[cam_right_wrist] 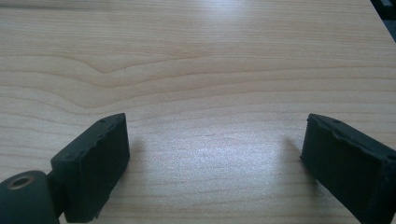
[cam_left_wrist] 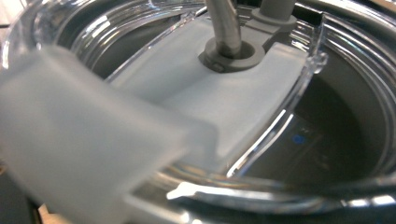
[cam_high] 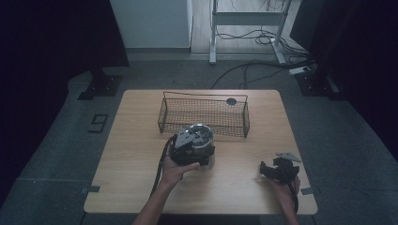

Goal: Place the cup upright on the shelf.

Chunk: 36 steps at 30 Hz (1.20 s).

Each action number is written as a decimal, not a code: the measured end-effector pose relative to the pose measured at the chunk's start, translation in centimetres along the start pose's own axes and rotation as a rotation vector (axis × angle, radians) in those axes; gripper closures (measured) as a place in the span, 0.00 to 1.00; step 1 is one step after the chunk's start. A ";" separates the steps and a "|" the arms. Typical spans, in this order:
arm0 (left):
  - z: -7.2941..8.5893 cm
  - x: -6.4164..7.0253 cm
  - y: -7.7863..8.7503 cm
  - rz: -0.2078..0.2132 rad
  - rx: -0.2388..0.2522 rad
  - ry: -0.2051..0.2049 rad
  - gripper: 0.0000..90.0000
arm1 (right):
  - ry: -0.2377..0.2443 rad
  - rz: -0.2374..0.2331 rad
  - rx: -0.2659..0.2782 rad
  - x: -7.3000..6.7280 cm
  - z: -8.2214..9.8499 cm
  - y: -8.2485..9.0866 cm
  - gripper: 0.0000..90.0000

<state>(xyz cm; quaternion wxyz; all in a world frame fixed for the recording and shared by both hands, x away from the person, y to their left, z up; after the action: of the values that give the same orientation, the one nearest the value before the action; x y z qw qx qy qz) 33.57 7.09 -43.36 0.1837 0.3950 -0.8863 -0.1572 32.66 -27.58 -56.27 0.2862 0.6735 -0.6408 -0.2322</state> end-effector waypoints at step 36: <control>-4.4 -1.6 -1.3 -0.043 0.023 0.035 0.04 | -0.021 0.021 -0.001 0.1 0.0 0.0 0.10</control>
<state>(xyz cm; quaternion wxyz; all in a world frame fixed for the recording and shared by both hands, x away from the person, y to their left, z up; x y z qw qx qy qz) 37.41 6.92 -40.34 0.1913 0.4187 -0.8759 -0.1441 32.69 -27.69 -56.24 0.2825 0.6640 -0.6507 -0.2364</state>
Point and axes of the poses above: each handheld gripper's, and its own axes: y roughly backward along the jaws, z roughly out of its underside, x roughly to its right, the point moved 1 cm from there along -y, roughly forward along the jaws, and after that the axes turned 5 degrees about y, right-handed, at the moved point
